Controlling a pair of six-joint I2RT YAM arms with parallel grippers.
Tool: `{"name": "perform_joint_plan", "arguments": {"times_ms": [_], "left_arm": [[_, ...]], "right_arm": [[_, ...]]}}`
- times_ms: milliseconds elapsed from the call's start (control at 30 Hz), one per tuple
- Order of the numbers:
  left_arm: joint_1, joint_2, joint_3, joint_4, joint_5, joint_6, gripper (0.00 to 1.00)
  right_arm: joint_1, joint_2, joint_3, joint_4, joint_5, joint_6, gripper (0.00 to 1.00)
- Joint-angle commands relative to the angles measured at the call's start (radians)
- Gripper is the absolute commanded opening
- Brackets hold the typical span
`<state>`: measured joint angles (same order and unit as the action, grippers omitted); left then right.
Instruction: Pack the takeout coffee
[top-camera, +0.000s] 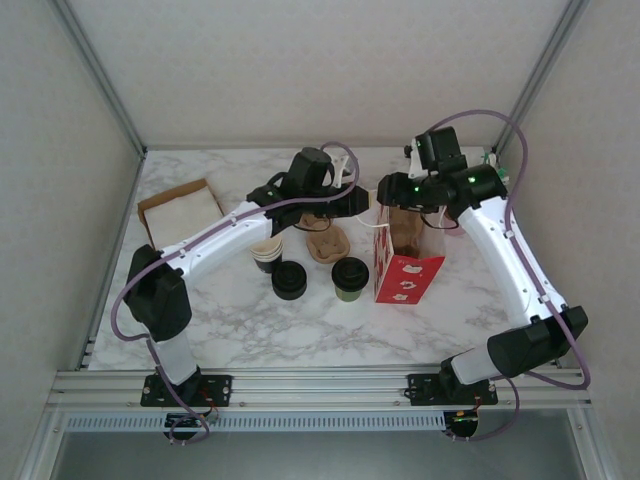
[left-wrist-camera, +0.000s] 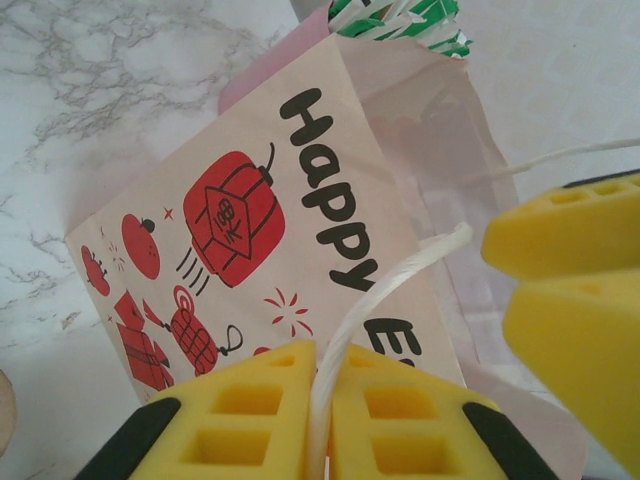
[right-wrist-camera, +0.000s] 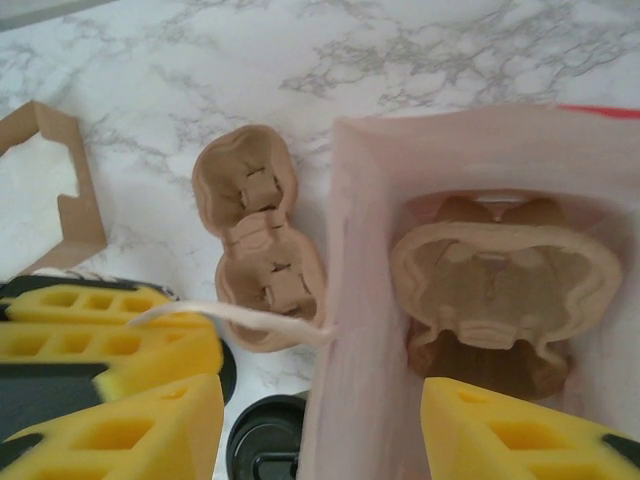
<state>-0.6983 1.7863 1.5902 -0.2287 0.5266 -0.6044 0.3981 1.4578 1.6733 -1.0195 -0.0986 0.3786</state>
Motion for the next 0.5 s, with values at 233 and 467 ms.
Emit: {"name": "perform_joint_plan", "arguments": {"times_ms": [233,467], "left_arm": [[0.008,0.008,-0.027,0.022,0.004,-0.009,0.11],[0.013,0.012,-0.029,0.038,0.018,-0.015,0.16]], "right_arm": [[0.062,0.114,0.023,-0.077,0.106,-0.012,0.43],[0.096,0.185,0.058,-0.09,0.169,-0.038,0.36]]}}
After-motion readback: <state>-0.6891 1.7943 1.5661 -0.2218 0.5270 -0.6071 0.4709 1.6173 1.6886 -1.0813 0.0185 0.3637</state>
